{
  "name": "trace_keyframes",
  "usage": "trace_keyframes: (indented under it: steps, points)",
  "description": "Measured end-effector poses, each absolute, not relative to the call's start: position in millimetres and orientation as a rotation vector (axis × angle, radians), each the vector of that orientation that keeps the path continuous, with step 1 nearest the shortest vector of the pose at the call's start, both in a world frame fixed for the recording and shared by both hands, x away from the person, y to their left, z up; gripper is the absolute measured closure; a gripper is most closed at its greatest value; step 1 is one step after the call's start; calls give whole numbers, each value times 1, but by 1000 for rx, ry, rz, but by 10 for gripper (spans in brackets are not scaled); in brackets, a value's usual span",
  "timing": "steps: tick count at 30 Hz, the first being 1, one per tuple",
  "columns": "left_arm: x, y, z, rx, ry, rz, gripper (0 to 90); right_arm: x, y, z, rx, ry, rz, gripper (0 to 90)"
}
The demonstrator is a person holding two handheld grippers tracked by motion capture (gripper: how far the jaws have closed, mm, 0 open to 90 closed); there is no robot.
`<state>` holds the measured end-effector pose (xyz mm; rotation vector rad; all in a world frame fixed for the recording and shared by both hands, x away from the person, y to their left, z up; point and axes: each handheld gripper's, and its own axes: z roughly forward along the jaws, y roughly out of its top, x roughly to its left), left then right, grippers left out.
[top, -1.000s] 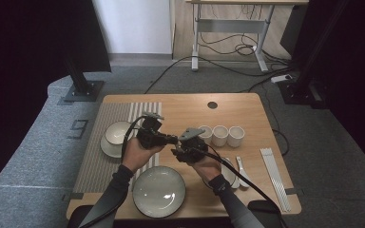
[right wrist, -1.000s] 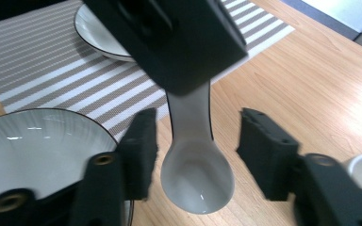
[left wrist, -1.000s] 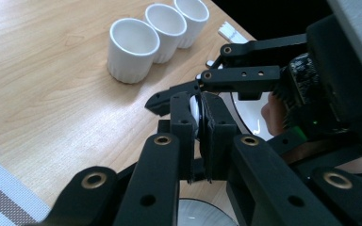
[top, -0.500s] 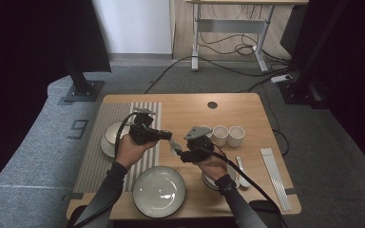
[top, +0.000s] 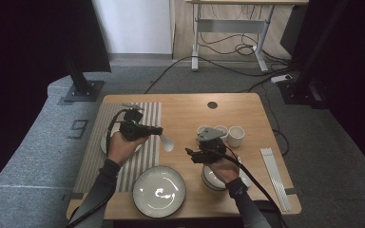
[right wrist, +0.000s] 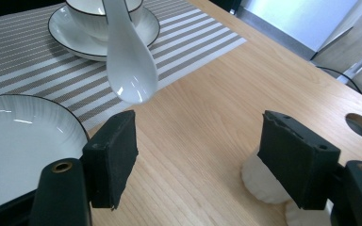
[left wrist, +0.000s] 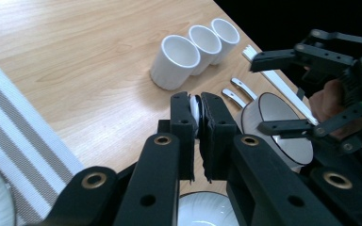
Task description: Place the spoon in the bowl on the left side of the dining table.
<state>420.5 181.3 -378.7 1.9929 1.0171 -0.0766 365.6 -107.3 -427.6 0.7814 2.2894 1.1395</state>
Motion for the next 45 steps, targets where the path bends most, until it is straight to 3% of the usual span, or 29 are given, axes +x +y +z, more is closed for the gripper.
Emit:
trace_keyframes:
  steps: [25,45]
  points:
    - [435,244,-375,1877,1169,-22,847,349,-185,-441,981,2188,1211,262]
    - [446,317,-380,1736,1336,55,847,344,-207,-452,1054,2124,1195,254]
